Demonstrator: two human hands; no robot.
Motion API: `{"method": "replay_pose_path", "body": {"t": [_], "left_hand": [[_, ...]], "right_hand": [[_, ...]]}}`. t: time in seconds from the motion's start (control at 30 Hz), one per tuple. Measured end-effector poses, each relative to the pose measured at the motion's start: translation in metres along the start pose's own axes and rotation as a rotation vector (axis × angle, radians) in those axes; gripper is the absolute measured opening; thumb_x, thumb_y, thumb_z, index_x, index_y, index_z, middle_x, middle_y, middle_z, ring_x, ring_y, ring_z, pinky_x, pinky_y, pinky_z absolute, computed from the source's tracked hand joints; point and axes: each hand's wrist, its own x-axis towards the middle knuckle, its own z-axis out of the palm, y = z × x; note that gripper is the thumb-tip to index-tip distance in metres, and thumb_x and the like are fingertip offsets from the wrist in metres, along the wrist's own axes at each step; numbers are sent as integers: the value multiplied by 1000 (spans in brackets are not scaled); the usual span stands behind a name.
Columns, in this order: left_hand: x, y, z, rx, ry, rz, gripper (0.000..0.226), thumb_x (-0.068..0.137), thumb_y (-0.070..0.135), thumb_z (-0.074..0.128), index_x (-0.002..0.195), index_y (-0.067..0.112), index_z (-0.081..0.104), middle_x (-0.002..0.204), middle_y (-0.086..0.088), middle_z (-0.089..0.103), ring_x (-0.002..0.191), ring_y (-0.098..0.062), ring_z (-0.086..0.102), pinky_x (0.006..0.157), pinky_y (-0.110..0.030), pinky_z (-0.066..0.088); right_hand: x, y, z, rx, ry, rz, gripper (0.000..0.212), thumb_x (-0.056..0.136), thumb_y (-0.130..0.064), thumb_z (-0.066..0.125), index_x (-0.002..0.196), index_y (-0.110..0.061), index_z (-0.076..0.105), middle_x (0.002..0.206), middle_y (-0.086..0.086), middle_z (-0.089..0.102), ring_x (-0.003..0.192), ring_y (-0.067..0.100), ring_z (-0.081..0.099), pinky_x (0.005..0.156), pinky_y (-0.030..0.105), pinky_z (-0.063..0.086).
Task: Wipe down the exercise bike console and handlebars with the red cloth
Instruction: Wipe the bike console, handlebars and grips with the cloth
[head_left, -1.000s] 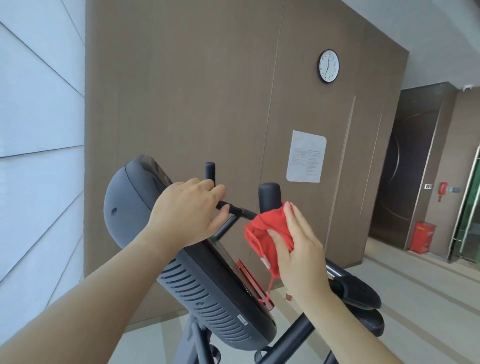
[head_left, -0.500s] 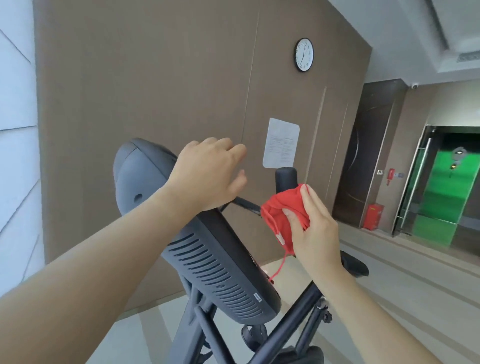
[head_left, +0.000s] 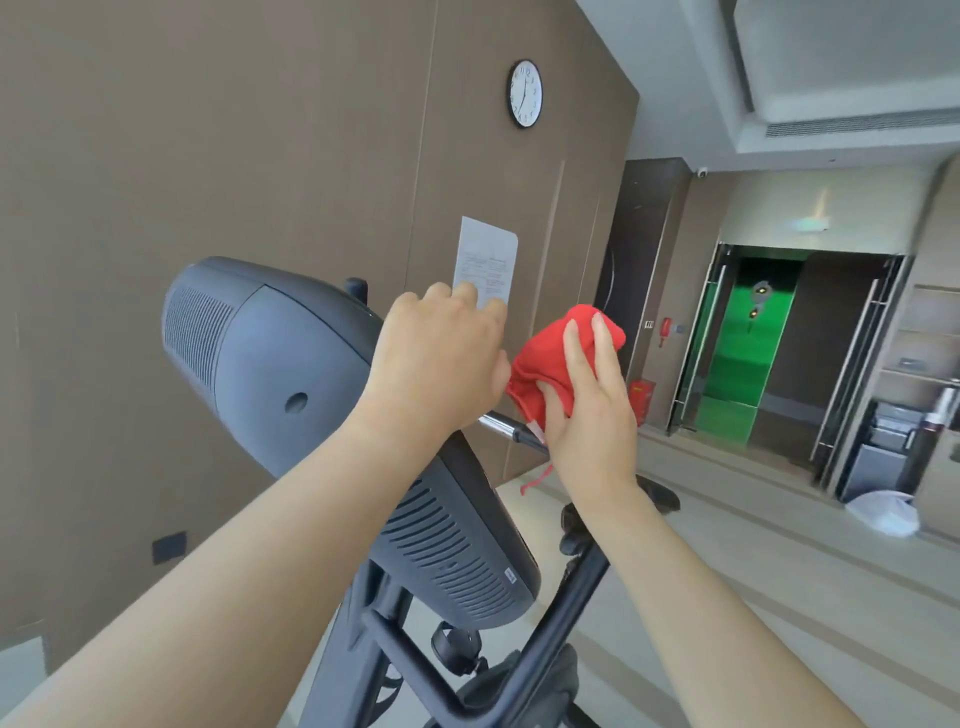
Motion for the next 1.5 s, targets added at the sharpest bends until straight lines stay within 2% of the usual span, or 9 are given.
{"method": "replay_pose_path", "body": {"t": [0.27, 0.5, 0.63, 0.93, 1.03, 1.17, 1.3, 1.43, 1.5], "left_hand": [[2, 4, -2, -29, -30, 2, 23, 90, 33, 40, 97, 13, 50, 79, -4, 35, 72, -23, 36, 60, -34, 27], [2, 3, -2, -35, -26, -9, 17, 90, 33, 40, 86, 16, 39, 78, -3, 35, 70, -23, 36, 58, -34, 25], [1, 4, -2, -33, -25, -5, 18, 90, 32, 40, 84, 16, 33, 77, -3, 36, 69, -23, 37, 57, -34, 25], [1, 3, -2, -26, -20, 9, 20, 90, 32, 41, 92, 14, 46, 77, -4, 36, 68, -23, 37, 57, -33, 26], [1, 3, -3, -22, -18, 19, 23, 90, 34, 40, 95, 13, 49, 77, -4, 37, 68, -23, 38, 56, -34, 27], [1, 3, -3, -19, -16, 25, 24, 90, 34, 40, 96, 13, 51, 76, -3, 38, 67, -23, 37, 55, -33, 26], [1, 3, 0, -11, -14, 25, 23, 90, 34, 40, 93, 14, 50, 75, -3, 38, 67, -23, 38, 54, -32, 25], [1, 1, -1, -8, -4, 25, 23, 89, 34, 41, 94, 14, 51, 75, -2, 40, 67, -23, 40, 52, -31, 22], [1, 1, -2, -4, -6, 27, 22, 89, 33, 41, 93, 14, 51, 75, -2, 40, 66, -23, 40, 50, -30, 20]], "right_hand": [[-31, 18, -4, 249, 96, 223, 54, 89, -19, 63, 138, -9, 42, 143, 8, 46, 131, 21, 43, 100, -3, 16], [-26, 12, 8, 282, 87, 257, 64, 87, -24, 65, 143, -14, 35, 144, 5, 43, 131, 18, 41, 105, 16, 26], [-44, 26, 3, 301, 61, 324, 57, 84, -19, 68, 136, -13, 46, 134, 5, 55, 124, 20, 51, 105, 28, 37], [-43, 22, 8, 244, 49, 291, 62, 83, -14, 69, 138, -8, 41, 142, 8, 47, 131, 21, 43, 103, 10, 22], [-62, 35, 5, 209, -30, 311, 63, 82, -11, 68, 139, -9, 41, 141, 7, 47, 130, 23, 45, 105, 19, 28], [-62, 39, 2, 233, -26, 314, 63, 81, -16, 70, 138, -11, 43, 140, 5, 49, 128, 20, 46, 102, 12, 25], [-51, 33, 7, 275, -21, 311, 68, 82, -27, 70, 142, -15, 38, 143, 2, 46, 130, 16, 43, 106, 24, 32], [-63, 48, 5, 282, -52, 338, 59, 81, -17, 70, 136, -14, 47, 130, 4, 58, 119, 20, 54, 101, 26, 40], [-63, 55, -2, 327, -64, 307, 46, 81, -11, 69, 125, -18, 57, 115, -1, 66, 109, 17, 60, 93, 16, 42]]}}
